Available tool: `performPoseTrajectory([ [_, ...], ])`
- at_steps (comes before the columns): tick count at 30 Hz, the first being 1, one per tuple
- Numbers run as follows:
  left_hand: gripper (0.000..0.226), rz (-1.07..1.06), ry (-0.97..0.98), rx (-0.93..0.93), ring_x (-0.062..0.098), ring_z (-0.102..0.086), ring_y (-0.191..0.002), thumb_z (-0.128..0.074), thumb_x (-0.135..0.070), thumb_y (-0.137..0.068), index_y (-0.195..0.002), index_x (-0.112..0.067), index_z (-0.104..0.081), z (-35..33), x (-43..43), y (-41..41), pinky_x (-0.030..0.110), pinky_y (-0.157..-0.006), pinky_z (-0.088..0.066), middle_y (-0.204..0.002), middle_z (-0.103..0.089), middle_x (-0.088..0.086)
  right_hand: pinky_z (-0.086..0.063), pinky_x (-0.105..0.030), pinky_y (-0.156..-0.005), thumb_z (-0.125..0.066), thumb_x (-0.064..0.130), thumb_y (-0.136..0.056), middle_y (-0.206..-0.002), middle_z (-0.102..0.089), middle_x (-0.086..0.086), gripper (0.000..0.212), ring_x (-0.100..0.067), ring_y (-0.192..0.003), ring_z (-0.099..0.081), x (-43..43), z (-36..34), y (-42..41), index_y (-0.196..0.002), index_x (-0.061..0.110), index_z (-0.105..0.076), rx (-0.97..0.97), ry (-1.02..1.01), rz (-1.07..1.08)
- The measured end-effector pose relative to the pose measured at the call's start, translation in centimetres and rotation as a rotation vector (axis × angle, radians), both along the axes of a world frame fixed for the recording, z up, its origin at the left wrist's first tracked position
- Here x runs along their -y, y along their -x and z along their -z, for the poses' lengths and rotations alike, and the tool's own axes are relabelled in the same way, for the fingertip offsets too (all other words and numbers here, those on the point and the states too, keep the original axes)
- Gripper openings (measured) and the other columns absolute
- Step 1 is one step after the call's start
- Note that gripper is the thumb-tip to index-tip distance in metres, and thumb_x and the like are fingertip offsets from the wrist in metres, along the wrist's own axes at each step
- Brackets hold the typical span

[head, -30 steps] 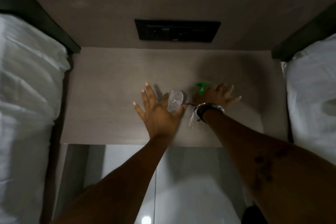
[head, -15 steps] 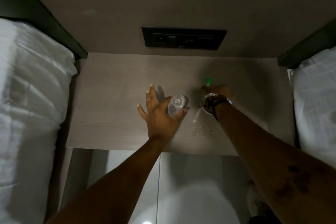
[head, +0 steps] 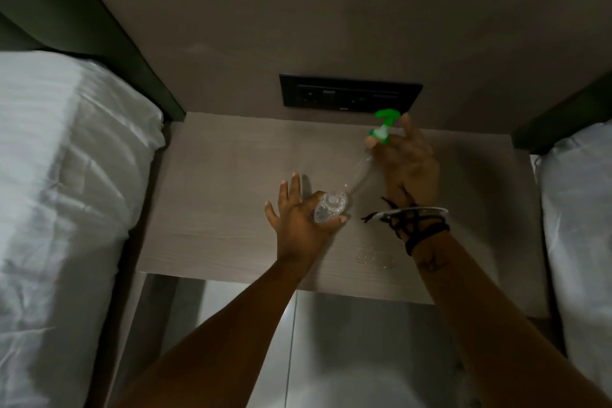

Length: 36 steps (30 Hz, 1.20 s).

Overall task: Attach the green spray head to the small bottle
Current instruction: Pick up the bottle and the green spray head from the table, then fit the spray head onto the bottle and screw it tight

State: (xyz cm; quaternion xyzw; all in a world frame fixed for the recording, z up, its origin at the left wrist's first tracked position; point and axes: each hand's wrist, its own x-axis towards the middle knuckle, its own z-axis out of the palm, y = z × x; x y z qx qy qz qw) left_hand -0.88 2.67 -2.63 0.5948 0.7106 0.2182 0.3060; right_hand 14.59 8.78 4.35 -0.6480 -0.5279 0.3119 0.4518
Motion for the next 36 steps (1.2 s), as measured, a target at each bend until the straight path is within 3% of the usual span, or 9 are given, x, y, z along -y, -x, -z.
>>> performPoseTrajectory([
  [2, 0.057, -0.003, -0.002, -0.001, 0.018, -0.001, -0.149, -0.067, -0.063, -0.066, -0.116, -0.035, -0.062, 0.3, 0.0, 0.0, 0.054, -0.116, 0.008, -0.162, -0.012, -0.002, -0.028, -0.046, -0.113, -0.072, 0.037, -0.078, -0.147, -0.043, -0.007, 0.021, -0.028, -0.135, -0.036, 0.8, 0.4, 0.3, -0.097, 0.033, -0.066, 0.002, -0.025, -0.025],
  [5, 0.055, -0.014, -0.013, 0.007, 0.019, -0.002, -0.149, -0.068, -0.060, -0.067, -0.116, -0.035, -0.062, 0.3, 0.1, -0.2, 0.053, -0.115, 0.009, -0.162, -0.014, -0.001, -0.021, -0.027, -0.114, -0.061, 0.054, -0.077, -0.147, -0.042, -0.012, 0.041, -0.026, -0.137, -0.032, 2.1, 2.0, 0.4, -0.098, 0.021, -0.071, 0.159, -0.023, -0.171],
  [9, 0.048, -0.024, -0.027, 0.015, 0.021, -0.002, -0.150, -0.069, -0.050, -0.072, -0.117, -0.033, -0.061, 0.3, 0.2, -0.2, 0.055, -0.116, 0.008, -0.161, -0.015, 0.002, -0.028, -0.056, -0.110, -0.056, 0.057, -0.077, -0.150, -0.039, -0.011, 0.041, -0.032, -0.136, -0.035, 3.6, 4.3, 0.9, -0.094, 0.022, -0.070, 0.408, 0.016, -0.366],
  [12, 0.049, -0.008, -0.024, -0.011, 0.023, -0.001, -0.150, -0.066, -0.048, -0.076, -0.122, -0.032, -0.059, 0.3, 0.2, -0.1, 0.057, -0.116, 0.007, -0.162, -0.014, 0.002, -0.029, -0.061, -0.105, -0.051, 0.052, -0.077, -0.154, -0.032, -0.006, 0.038, -0.033, -0.137, -0.030, 4.6, 3.8, 1.9, -0.094, 0.023, -0.069, 0.556, 0.060, -0.373],
  [15, 0.050, 0.007, -0.019, -0.021, 0.023, -0.001, -0.150, -0.065, -0.048, -0.077, -0.124, -0.032, -0.057, 0.2, 0.1, 0.0, 0.056, -0.116, 0.006, -0.162, -0.013, 0.002, -0.024, -0.062, -0.108, -0.062, 0.048, -0.077, -0.158, -0.021, -0.007, 0.033, -0.034, -0.140, -0.020, 4.1, 3.0, 2.0, -0.095, 0.022, -0.069, 0.585, 0.072, -0.349],
  [21, 0.040, -0.003, -0.036, 0.020, 0.023, 0.000, -0.150, -0.066, -0.041, -0.078, -0.116, -0.032, -0.062, 0.6, 0.3, 0.0, 0.059, -0.117, 0.005, -0.162, -0.012, 0.001, -0.014, -0.060, -0.113, -0.056, 0.061, -0.067, -0.161, -0.005, -0.008, 0.076, -0.034, -0.145, -0.006, 4.3, 3.1, 1.7, -0.134, 0.027, -0.045, 0.512, 0.156, -0.428],
  [28, 0.048, -0.013, -0.045, 0.054, 0.024, -0.002, -0.150, -0.070, -0.045, -0.073, -0.118, -0.029, -0.062, 0.2, 0.3, -0.1, 0.054, -0.115, 0.007, -0.162, -0.014, 0.002, -0.021, -0.064, -0.109, -0.050, 0.054, -0.071, -0.154, -0.031, -0.007, 0.044, -0.033, -0.141, -0.025, 3.2, 3.6, 1.9, -0.094, 0.022, -0.072, 0.353, 0.122, -0.380],
  [33, 0.036, -0.038, -0.058, 0.076, 0.025, -0.005, -0.149, -0.074, -0.036, -0.073, -0.107, -0.025, -0.066, 0.5, 0.3, -0.2, 0.057, -0.117, 0.004, -0.160, -0.019, 0.003, -0.018, -0.060, -0.111, -0.075, 0.040, -0.073, -0.151, -0.035, -0.009, 0.030, -0.032, -0.140, -0.024, 3.1, 3.3, 2.8, -0.091, 0.018, -0.067, 0.514, 0.068, -0.297],
  [36, 0.038, -0.032, -0.059, 0.069, 0.025, -0.006, -0.149, -0.074, -0.034, -0.073, -0.109, -0.025, -0.065, 0.9, 0.4, -0.1, 0.058, -0.117, 0.003, -0.160, -0.020, 0.002, -0.019, -0.061, -0.110, -0.072, 0.050, -0.069, -0.152, -0.032, -0.012, 0.046, -0.033, -0.139, -0.026, 2.8, 3.8, 3.2, -0.103, 0.020, -0.065, 0.555, 0.098, -0.327],
])
